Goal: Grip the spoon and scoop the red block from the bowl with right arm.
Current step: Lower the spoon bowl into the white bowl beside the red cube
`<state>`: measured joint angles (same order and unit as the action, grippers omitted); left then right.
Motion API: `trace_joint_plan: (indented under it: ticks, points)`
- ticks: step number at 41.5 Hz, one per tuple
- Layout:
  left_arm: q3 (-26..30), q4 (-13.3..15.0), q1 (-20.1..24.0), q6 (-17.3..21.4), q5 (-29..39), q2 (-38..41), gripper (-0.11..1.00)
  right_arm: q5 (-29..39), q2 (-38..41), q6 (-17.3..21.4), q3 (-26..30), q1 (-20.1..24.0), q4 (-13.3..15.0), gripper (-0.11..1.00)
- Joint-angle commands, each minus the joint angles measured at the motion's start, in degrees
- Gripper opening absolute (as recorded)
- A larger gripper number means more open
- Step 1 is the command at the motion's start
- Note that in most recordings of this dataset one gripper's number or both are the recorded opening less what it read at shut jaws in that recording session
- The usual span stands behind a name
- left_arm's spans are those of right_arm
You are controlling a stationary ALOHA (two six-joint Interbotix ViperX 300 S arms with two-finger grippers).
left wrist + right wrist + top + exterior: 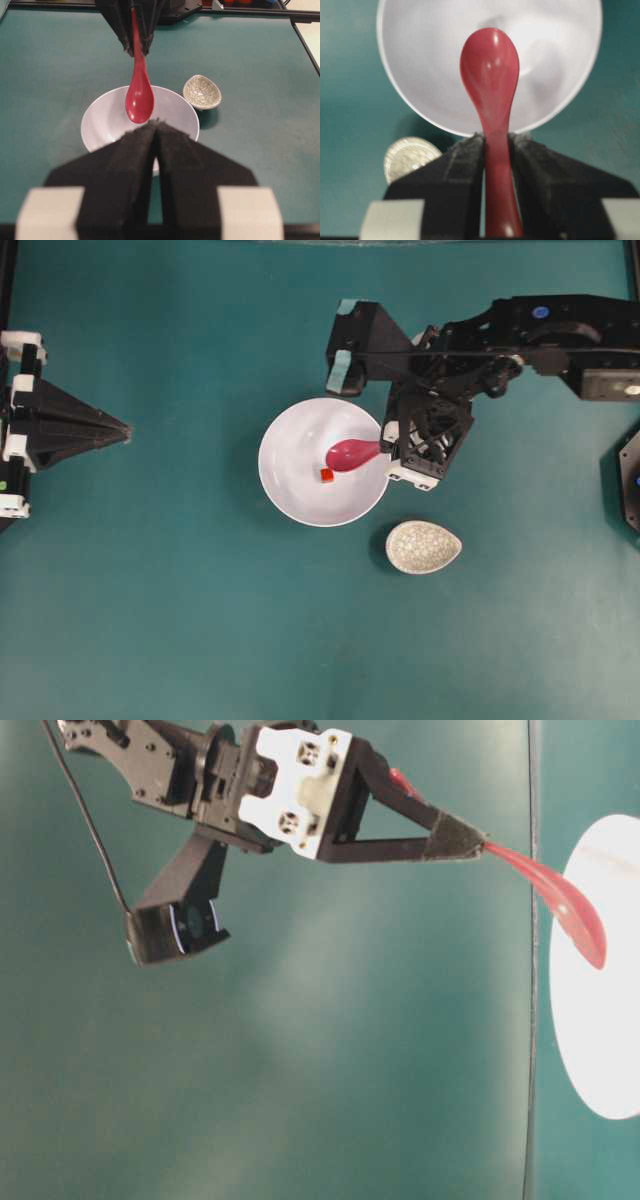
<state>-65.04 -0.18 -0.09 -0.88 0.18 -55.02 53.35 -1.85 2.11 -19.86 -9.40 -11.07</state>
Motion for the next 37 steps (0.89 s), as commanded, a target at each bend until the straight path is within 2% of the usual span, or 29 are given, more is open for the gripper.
trace_joint_plan:
  ticks: [1,20,37]
  points:
    - [1.8,-0.1,-0.1,0.1,-0.3,0.4,0.00,1.6,-0.4,0.5,2.0,-0.2,0.7,0.25]
    - [1.8,-0.1,-0.1,0.1,-0.3,0.4,0.00,2.2,2.6,0.2,2.0,-0.1,0.7,0.25]
    - [1.8,-0.1,-0.1,0.1,-0.3,0.4,0.00,0.0,4.6,-0.1,2.0,0.4,0.9,0.25]
